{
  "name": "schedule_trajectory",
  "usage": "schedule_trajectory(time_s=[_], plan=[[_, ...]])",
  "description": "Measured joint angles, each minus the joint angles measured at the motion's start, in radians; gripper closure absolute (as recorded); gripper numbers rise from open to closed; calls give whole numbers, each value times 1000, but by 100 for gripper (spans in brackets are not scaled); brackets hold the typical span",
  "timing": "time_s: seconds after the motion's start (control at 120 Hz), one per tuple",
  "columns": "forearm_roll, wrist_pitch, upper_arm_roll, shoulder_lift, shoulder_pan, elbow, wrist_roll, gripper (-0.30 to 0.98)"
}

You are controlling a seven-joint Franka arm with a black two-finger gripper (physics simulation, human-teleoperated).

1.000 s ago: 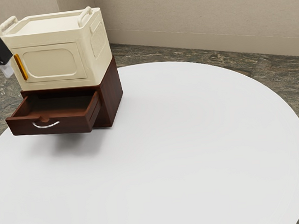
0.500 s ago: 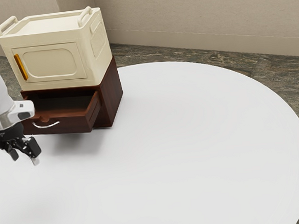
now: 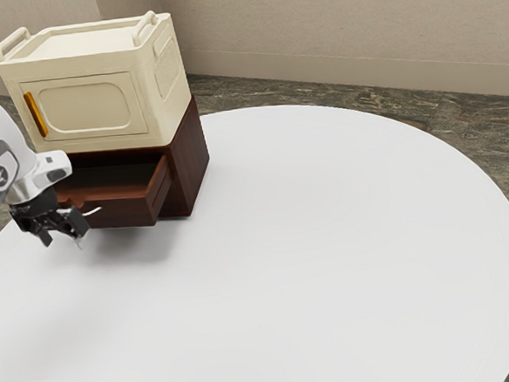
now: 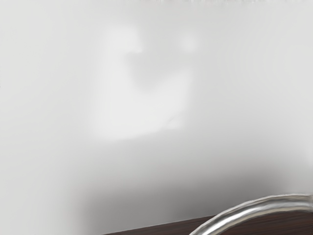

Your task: Push the drawer handle with one arm to close the drawer

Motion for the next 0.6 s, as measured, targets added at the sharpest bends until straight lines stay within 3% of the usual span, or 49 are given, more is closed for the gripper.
schedule_trajectory(time_s=[0.175,0.6], plan=[[-36,-23,1,77,3,68,-55,3],[-27,-41,0,190,25,178,-129,3]])
